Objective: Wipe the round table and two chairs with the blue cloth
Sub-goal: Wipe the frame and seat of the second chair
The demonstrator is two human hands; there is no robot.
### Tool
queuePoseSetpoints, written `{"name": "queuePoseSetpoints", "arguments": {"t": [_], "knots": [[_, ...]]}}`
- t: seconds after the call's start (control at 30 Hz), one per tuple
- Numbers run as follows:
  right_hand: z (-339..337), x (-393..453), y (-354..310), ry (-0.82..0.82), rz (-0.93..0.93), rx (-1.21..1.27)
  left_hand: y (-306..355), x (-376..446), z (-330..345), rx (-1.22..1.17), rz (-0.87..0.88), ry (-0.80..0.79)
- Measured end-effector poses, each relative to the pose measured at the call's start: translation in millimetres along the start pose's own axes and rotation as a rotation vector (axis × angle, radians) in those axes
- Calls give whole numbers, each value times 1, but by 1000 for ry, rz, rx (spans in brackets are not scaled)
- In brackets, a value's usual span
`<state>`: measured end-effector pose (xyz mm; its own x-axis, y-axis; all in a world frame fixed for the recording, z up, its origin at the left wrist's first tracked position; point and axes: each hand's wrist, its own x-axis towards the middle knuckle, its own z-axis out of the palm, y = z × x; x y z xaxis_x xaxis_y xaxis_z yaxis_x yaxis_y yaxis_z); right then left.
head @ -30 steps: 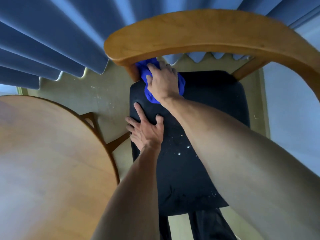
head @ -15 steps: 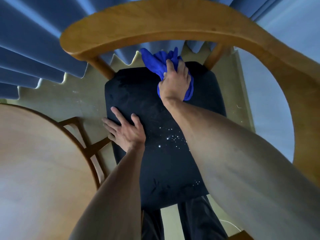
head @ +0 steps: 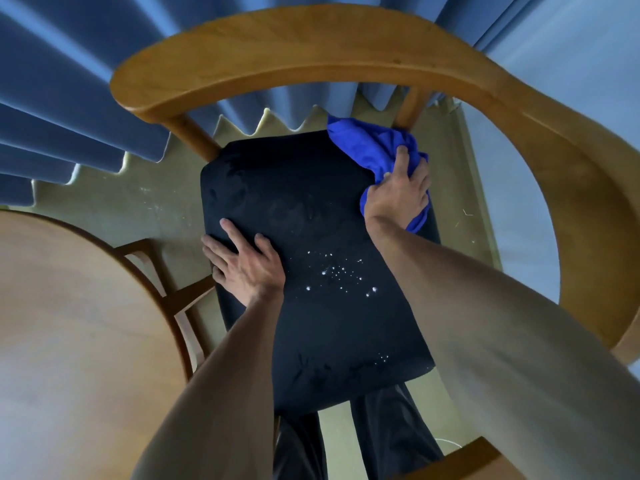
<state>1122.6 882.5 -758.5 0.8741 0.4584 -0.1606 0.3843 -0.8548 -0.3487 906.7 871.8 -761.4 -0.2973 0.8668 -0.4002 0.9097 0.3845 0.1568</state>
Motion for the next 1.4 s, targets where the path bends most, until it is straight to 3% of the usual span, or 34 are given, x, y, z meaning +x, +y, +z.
{"name": "queuePoseSetpoints", "arguments": {"t": [0.13,0.3,0.4,0.7,0.9,1.07,1.2,1.4], "knots": [[-13,0,21,-26,86,-34,0,-2,-2,-23,-10,-10],[-23,-13,40,-114,-93,-142,-13,-1,-5,-87,3,0],[-25,-28,37,-93,-89,-152,-25,-1,-8,-104,50,-7],[-2,-149,16,-87,-119,-136,-72,-25,-19,-205,-23,-125],[14,-223,-26,-183,-365,-80,-114,-23,-27,-245,-62,-242],[30,-260,-38,-263,-590,-88,-123,-18,-35,-563,-21,-326],[27,-237,-21,-301,-643,-136,-109,-18,-33,-246,52,-202],[-1,-180,37,-248,-502,-160,-101,-36,-14,-177,-74,-163]]}}
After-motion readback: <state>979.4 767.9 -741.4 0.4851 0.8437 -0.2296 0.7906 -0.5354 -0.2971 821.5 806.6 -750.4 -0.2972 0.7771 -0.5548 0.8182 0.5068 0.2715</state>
